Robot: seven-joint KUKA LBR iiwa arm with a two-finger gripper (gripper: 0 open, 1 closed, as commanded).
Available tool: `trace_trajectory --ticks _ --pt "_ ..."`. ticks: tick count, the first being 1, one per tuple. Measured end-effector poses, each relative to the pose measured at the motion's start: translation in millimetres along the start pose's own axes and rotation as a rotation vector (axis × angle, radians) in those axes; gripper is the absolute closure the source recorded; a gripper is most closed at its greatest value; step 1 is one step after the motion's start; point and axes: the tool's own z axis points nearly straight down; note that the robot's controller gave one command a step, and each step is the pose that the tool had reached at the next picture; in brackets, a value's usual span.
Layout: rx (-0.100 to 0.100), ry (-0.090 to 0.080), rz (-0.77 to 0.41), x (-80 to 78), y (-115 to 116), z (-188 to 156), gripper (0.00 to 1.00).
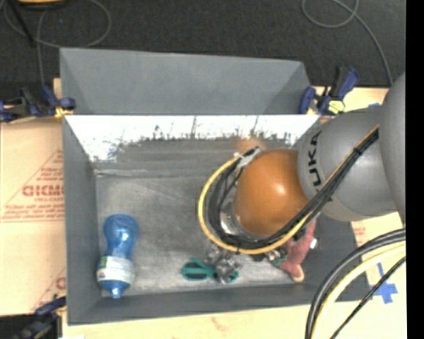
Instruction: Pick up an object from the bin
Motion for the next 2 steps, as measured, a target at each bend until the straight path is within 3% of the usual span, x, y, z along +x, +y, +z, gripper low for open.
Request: trace_trajectory --ticks 1,2 --pt "0.0 0.0 -0.009 -0.5 25.5 -112.8 1.0" --pt "0.0 0.0 -0.009 -0.6 25.7 -112.8 1.0"
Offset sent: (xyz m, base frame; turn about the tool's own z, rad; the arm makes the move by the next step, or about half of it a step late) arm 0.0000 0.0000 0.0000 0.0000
